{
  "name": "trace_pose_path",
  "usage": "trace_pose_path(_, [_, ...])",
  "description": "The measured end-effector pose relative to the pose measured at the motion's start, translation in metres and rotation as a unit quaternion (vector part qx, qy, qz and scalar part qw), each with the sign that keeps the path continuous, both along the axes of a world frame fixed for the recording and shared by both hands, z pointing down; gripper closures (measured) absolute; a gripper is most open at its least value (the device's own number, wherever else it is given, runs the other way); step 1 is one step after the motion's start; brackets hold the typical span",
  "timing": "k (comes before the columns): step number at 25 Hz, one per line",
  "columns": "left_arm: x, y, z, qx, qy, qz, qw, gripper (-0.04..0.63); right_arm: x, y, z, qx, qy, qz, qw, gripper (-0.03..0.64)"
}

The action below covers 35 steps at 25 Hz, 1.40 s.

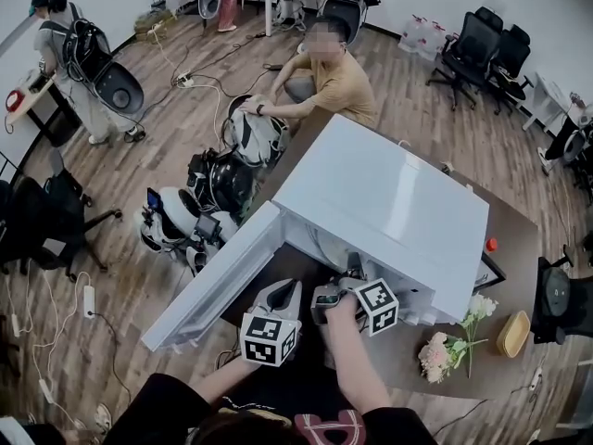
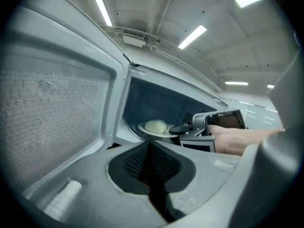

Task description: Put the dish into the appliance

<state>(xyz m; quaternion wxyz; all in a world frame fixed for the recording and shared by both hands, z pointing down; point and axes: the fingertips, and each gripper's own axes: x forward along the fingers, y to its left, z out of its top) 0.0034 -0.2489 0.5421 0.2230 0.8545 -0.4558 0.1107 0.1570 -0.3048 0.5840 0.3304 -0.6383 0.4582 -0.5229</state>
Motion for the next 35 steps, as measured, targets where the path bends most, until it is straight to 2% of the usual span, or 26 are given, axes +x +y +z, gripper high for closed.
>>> trace_pose_path(9, [0.000,-0.013,0.004,-0.007,0.002,-0.007,1.0000,0.584,0.003,-0.021,0.005,-0.019,0.055,-0.042,0.997,0.501])
trace_pose_path(11, [0.001,-0.012,0.006,-0.010,0.002,-0.008,0.9999,0.584,0.005,-0.023,0.003,-0.014,0.067,-0.051,0.996,0.450])
trace_pose_path(13, [0.001,-0.015,0.007,-0.011,0.002,-0.010,0.9999,0.584,0.004,-0.030,-0.001,-0.005,0.077,-0.061,0.995,0.428])
trace_pose_path(18, [0.003,-0.015,0.006,-0.007,0.004,-0.010,0.9999,0.584,0.000,-0.034,-0.006,0.003,0.127,-0.103,0.987,0.345])
trace_pose_path(21, [0.002,-0.017,0.005,-0.006,0.003,-0.013,0.9999,0.584,-0.001,-0.036,-0.007,-0.002,0.160,-0.115,0.980,0.331])
trace_pose_path(27, [-0.001,-0.017,0.005,-0.005,0.002,-0.015,0.9999,0.584,-0.005,-0.037,-0.003,-0.020,0.254,-0.152,0.955,0.273])
trace_pose_path(35, [-0.007,-0.018,0.000,0.007,0.001,-0.014,0.9999,0.584,-0.014,-0.041,0.007,-0.040,0.341,-0.223,0.912,0.253])
